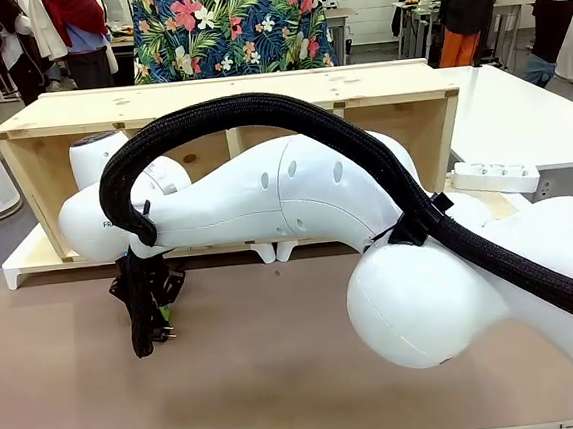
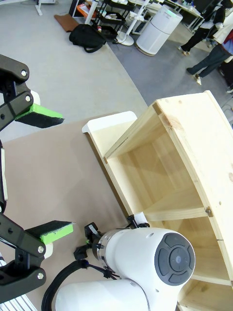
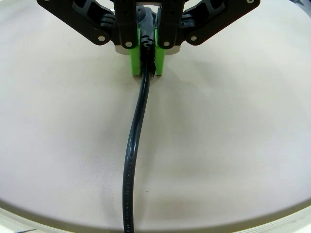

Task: Perform cable management.
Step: When the cord part of the Power Cable appears at the lower middle area of the table and stops, grasp the cord part of the Power Cable, then pull the grasped Power Cable to the location of the Power Strip.

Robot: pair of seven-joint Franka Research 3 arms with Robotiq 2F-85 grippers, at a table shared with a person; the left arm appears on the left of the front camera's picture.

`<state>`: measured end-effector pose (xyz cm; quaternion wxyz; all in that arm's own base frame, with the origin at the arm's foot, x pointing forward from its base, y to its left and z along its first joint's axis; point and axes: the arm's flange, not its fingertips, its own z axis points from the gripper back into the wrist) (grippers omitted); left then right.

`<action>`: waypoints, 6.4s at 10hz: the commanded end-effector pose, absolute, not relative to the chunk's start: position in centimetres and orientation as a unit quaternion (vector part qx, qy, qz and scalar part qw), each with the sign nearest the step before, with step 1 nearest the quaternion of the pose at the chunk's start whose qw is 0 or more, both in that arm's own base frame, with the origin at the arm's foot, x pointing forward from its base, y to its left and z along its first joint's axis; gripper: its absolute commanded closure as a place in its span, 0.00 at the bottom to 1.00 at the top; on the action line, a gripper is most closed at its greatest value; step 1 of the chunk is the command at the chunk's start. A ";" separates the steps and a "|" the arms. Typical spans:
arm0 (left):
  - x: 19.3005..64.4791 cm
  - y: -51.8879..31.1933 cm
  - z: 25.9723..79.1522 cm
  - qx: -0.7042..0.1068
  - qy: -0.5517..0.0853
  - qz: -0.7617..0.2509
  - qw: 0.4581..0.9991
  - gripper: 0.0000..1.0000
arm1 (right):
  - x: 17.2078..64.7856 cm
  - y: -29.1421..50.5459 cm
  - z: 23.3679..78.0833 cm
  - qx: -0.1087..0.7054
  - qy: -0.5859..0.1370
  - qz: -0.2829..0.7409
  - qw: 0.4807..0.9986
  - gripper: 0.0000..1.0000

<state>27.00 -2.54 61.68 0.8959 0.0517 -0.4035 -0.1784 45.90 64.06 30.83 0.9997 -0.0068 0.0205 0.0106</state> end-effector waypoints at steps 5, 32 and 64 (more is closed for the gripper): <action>27.2 -2.6 61.7 0.056 -0.407 -0.177 0.894 0.00 | 45.9 64.0 30.8 -0.008 0.020 0.010 1.000 1.00; 27.2 -2.6 61.7 0.056 -0.407 -0.177 0.894 0.00 | 30.9 49.8 35.6 -0.045 0.090 0.133 0.986 0.86; 27.2 -2.6 61.7 0.056 -0.407 -0.177 0.894 0.00 | 23.0 22.4 36.1 -0.024 -0.001 -0.084 0.996 0.86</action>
